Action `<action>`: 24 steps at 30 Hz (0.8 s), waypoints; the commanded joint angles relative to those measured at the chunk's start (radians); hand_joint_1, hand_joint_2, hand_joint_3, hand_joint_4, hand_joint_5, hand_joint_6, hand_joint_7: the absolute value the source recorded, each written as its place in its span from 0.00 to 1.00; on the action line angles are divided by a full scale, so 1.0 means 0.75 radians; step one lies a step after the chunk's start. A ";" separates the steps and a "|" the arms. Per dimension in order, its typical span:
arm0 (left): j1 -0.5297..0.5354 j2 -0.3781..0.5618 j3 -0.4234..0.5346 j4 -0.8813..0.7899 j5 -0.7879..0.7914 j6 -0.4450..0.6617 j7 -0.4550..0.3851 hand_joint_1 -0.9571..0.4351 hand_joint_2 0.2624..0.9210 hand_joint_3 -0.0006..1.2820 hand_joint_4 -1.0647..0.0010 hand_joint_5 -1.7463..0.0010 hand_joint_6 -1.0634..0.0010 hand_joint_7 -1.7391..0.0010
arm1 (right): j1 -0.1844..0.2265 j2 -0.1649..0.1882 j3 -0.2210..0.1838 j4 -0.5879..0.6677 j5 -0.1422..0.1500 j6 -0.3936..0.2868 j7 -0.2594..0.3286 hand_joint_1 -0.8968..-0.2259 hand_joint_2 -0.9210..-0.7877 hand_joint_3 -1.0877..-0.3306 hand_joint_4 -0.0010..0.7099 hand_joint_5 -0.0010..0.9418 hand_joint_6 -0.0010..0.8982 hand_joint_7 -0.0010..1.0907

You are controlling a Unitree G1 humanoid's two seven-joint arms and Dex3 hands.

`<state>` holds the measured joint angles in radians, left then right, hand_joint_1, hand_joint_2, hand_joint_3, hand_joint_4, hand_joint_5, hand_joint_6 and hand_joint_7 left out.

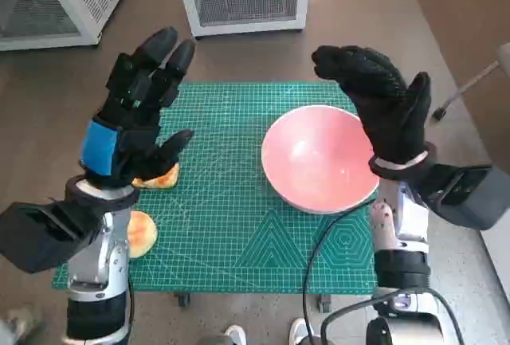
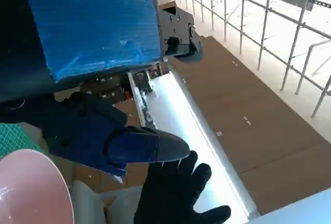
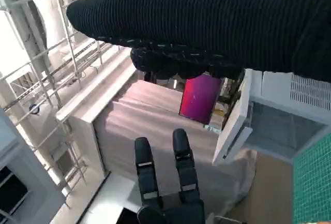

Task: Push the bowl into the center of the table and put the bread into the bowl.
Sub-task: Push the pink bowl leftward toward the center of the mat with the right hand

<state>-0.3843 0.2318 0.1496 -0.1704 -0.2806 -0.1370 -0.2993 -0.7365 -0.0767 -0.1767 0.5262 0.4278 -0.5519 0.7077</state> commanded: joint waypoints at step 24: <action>0.016 -0.019 -0.009 -0.008 -0.003 -0.003 0.004 0.27 1.00 0.25 0.76 1.00 0.91 0.70 | 0.043 -0.015 0.001 -0.018 -0.004 0.034 -0.010 0.42 0.00 0.64 0.36 0.00 0.47 0.00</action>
<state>-0.3764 0.2243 0.1450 -0.1707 -0.2809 -0.1340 -0.2971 -0.7288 -0.0779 -0.1758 0.5144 0.4280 -0.5419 0.7040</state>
